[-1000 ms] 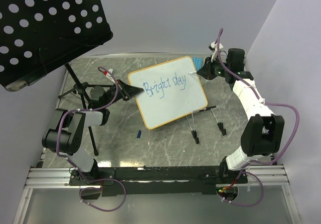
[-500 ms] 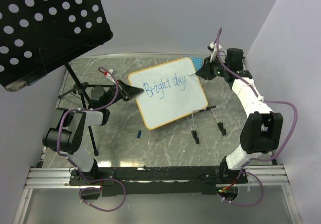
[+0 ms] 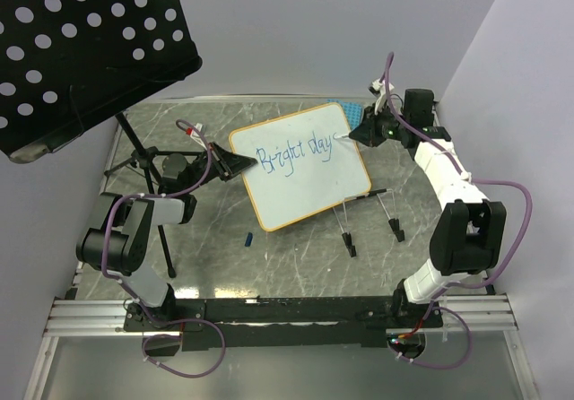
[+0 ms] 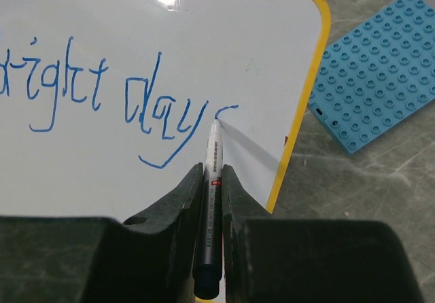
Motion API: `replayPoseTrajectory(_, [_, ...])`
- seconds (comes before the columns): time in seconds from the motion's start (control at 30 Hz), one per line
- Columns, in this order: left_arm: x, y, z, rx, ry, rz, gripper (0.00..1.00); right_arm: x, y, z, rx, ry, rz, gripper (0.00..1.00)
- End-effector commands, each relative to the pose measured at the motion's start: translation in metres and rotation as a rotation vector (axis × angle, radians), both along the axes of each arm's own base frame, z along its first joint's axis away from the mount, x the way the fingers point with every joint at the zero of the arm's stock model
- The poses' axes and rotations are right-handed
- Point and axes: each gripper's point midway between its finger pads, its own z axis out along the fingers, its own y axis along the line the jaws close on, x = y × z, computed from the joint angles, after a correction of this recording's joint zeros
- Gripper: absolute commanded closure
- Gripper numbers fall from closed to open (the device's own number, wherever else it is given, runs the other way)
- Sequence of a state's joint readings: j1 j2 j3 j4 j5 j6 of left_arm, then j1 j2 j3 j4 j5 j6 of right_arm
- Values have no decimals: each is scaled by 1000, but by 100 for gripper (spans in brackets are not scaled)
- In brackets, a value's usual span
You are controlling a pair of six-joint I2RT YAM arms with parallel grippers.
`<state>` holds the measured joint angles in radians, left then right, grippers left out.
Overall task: Write a sentence on the whiteboard
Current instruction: Write on the whiteboard with the whiteboard.
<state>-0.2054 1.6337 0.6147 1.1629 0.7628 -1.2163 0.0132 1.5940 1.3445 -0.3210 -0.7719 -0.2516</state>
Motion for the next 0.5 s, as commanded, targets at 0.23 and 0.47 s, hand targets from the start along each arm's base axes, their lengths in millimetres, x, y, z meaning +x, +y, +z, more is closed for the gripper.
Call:
replayPoseTrajectory(0.23, [-20, 5, 98, -125, -438, -7, 99, -6, -9, 12, -34, -51, -27, 100])
replayPoseTrajectory(0.47, [-20, 6, 97, -127, -437, -8, 99, -8, -13, 9, -52, -47, -42, 100])
